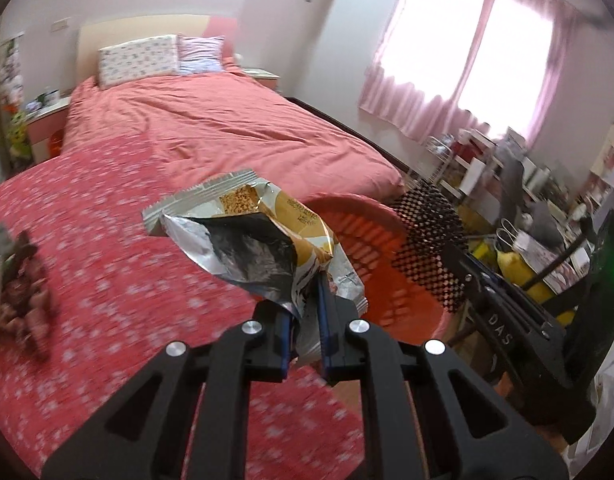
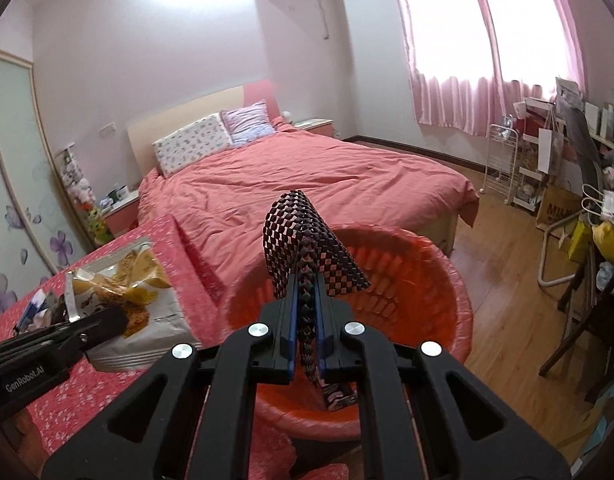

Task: Collect trash
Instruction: 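Carry the black mesh and chip bag over the basket and release both, then move both tools back over the remaining trash pile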

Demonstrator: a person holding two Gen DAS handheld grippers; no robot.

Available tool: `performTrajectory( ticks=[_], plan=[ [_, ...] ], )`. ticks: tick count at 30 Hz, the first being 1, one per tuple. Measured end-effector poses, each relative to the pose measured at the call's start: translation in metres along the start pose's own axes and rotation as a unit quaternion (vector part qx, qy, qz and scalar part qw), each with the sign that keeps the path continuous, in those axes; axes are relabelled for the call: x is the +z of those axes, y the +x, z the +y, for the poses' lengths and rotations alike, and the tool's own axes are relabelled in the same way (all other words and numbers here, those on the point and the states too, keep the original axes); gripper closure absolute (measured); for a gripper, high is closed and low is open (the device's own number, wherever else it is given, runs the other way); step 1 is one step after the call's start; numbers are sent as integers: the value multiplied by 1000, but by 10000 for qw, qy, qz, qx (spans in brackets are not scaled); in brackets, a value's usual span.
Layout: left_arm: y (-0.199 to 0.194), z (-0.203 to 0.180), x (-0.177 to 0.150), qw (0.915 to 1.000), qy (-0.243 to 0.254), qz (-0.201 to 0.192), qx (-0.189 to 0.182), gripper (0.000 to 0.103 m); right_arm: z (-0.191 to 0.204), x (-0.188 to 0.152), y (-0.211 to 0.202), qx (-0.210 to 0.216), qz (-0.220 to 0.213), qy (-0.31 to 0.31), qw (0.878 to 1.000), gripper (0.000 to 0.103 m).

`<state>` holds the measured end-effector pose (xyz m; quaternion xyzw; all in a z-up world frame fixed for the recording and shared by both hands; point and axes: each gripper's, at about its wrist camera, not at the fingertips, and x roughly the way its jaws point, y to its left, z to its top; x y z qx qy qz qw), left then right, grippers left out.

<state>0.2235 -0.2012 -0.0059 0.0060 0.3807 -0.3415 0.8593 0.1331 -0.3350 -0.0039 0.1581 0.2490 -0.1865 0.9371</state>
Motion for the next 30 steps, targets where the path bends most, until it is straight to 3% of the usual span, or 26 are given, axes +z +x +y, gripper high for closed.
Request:
performTrajectory(
  ticks=[8,14,15,16,18,19,30],
  plan=[
    [56,-33,7,9991,279,288,-146,90,-18,2,13,-49,3,239,9997,96],
    [87,-38,10,9985,310,455,-29,76,-24,1,24,3,133,301,9995,94],
    [91,-37,10,9984,296,477,-4,70,-24,0,26,-14,168,297,9994,90],
    [93,-36,10,9984,270,492,29,65,-26,0,27,-30,190,296,9994,78],
    [94,-30,9,9985,221,497,66,61,-25,-3,26,-51,209,326,9992,59],
    [93,-26,8,9985,199,496,69,59,-25,-3,25,-47,202,336,9992,56],
    [56,9,2,9978,99,303,582,50,-17,0,15,-191,224,201,9994,56]
  ],
)
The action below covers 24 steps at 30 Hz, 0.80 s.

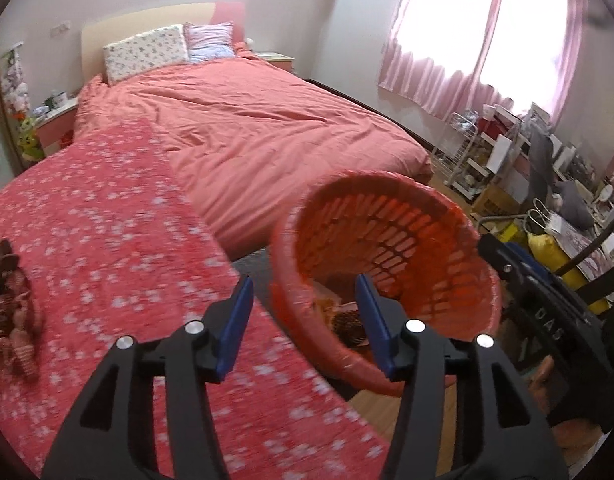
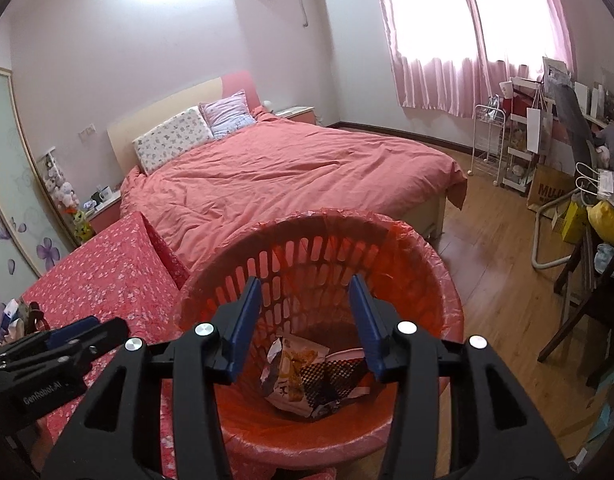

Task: Collect trash
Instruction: 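Move both tools back over the remaining trash pile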

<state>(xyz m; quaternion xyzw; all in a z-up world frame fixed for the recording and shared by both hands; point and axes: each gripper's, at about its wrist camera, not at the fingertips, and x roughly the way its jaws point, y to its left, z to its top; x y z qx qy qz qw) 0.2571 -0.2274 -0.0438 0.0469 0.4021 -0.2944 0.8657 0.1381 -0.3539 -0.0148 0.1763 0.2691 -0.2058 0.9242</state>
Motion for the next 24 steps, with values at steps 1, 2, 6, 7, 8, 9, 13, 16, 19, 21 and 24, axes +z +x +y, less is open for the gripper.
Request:
performTrajectory(
  ticks=[1,2,6,7,8,9,13,16,19,21,24],
  plan=[
    [-5,6,-1,10000,-29,-25,53,49,3,0,-3,5,-1,-30,10000,56],
    [-10,11,-3,9999,-56,-48,120,49,6,0,-3,11,-2,-52,10000,56],
    [-32,36,-10,9992,-120,-145,365,47,22,-1,-10,88,-5,-212,9997,56],
    [-38,42,-12,9988,-138,-170,431,47,28,-2,-12,134,0,-266,9996,56],
    [-44,48,-15,9984,-159,-196,500,46,32,-2,-13,165,6,-301,9994,56],
    [-49,54,-18,9981,-179,-213,555,46,38,-4,-14,210,13,-358,9991,56],
    [-72,84,-33,9960,-344,-244,794,45,65,-10,-18,393,75,-610,9973,56],
    [-89,112,-44,9927,-502,-268,1068,43,88,-17,-17,588,184,-790,9950,56],
    [-108,144,-57,9876,-727,-297,1356,41,116,-24,-14,820,318,-980,9913,56],
    [-120,167,-66,9832,-883,-318,1563,40,138,-30,-12,971,400,-1160,9877,56],
    [-139,205,-80,9747,-1182,-337,1866,38,168,-40,-9,1183,525,-1400,9817,56]
  ],
)
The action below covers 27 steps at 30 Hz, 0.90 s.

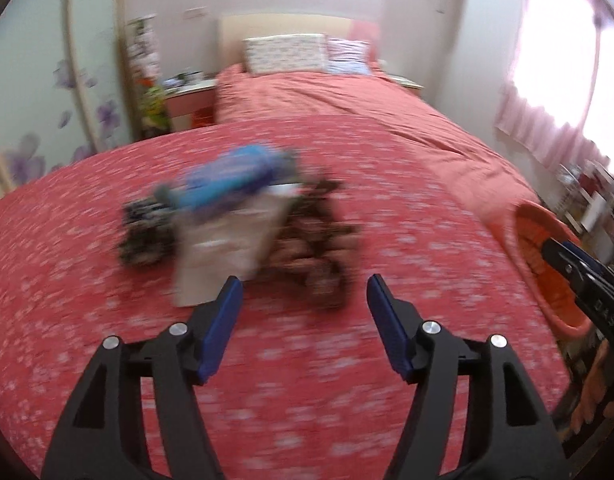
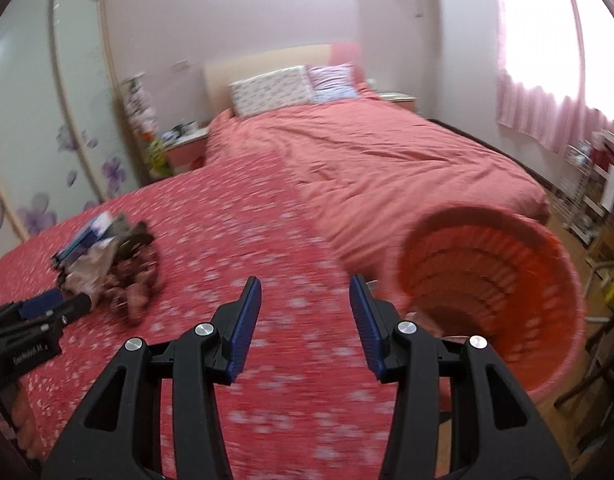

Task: Collect trash
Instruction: 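Move both tools back over the remaining trash pile, then grasp the brown scrunchie with the right tool and lift it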

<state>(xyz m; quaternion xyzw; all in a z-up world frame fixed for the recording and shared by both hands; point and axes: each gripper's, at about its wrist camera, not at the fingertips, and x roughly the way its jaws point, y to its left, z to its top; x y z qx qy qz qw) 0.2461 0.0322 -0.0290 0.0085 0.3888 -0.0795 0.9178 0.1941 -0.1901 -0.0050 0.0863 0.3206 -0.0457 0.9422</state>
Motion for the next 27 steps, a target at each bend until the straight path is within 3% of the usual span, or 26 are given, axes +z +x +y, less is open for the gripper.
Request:
performTrajectory(
  ticks=[5,10,17,24,26,27],
  plan=[
    [-2,71,-6,9977,-538,34,419,38,46,1,22,371,223,-222,9988,56],
    [-3,115,-10,9941,-936,71,547,38,88,0,40,591,377,-407,9967,56],
    [-2,133,-16,9927,-1062,65,570,38,130,1,72,674,611,-586,9941,56],
    [2,147,-22,9919,-1152,115,517,38,142,-5,97,487,978,-592,9922,56],
    [3,148,-22,9919,-1160,119,510,38,143,-6,103,474,1122,-581,9909,59],
    [4,148,-22,9919,-1160,118,510,38,141,-7,104,511,1163,-532,9905,66]
  ],
)
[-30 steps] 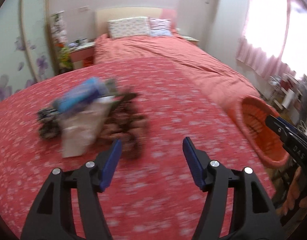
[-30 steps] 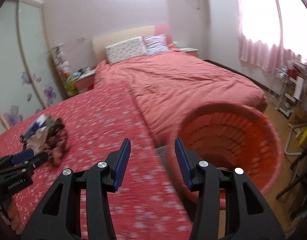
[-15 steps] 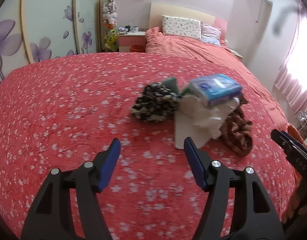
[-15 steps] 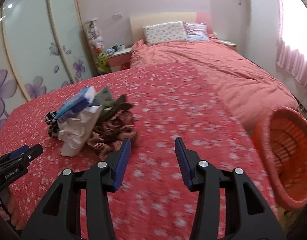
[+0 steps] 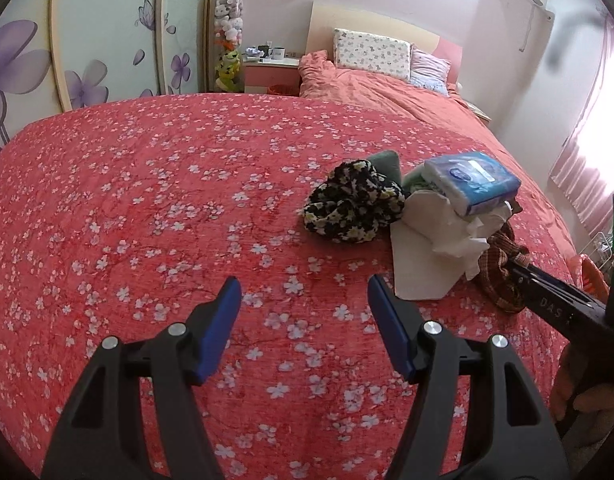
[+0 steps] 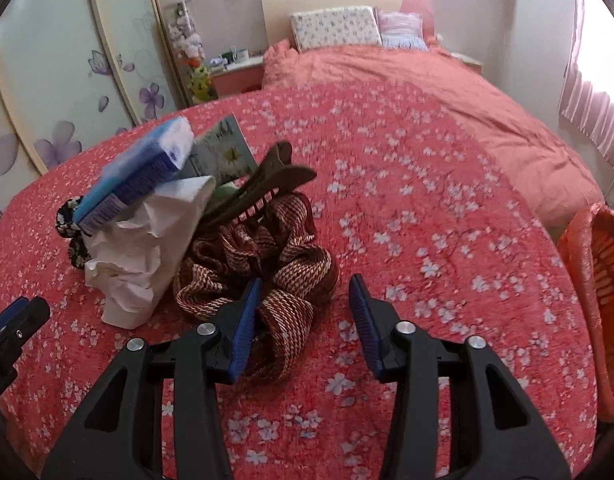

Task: Collect trash
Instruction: 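Grasp the brown scrunchie with the right tool and lift it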

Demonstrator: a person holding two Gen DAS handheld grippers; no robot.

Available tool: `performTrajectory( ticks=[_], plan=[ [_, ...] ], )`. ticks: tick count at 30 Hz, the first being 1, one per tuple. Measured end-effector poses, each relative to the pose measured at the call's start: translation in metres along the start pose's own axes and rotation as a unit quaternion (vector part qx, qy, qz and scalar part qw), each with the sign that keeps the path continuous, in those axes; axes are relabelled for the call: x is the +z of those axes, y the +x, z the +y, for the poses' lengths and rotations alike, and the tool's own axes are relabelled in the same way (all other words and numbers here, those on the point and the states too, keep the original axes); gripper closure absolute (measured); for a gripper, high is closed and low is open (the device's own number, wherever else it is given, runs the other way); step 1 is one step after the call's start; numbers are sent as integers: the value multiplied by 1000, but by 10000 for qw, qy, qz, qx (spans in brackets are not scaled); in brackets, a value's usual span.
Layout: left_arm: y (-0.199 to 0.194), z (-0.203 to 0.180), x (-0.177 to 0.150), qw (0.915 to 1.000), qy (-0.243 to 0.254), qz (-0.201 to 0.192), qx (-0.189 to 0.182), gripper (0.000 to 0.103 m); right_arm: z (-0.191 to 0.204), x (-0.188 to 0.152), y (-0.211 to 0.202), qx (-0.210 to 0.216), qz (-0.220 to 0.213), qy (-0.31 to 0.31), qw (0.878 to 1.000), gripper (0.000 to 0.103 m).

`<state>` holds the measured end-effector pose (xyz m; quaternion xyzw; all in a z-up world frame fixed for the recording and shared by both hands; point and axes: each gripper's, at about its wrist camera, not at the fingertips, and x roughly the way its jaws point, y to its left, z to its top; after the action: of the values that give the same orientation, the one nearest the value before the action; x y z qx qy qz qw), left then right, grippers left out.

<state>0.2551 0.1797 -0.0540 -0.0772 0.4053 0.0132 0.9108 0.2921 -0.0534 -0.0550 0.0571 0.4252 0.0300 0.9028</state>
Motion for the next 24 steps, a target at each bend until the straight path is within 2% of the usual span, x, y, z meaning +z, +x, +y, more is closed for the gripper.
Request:
performTrajectory(
  ticks=[1,4,12,18,24],
  plan=[
    [1,2,1,10000,0,-1,-9,38,0,-1,-2,7,-8,15,10000,78],
    [3,2,3,10000,3,-1,-17,38,1,-1,-3,105,-23,-38,9999,88],
    [3,-13,8,9999,80,-2,-76,38,-3,-12,-35,446,-382,-125,9982,90],
    [-3,-36,10,9996,207,-53,-203,38,-29,-15,-62,154,-671,34,9976,90],
    [-4,-67,17,9985,402,-143,-336,38,-57,-15,-71,5,-737,231,9970,90]
  ],
)
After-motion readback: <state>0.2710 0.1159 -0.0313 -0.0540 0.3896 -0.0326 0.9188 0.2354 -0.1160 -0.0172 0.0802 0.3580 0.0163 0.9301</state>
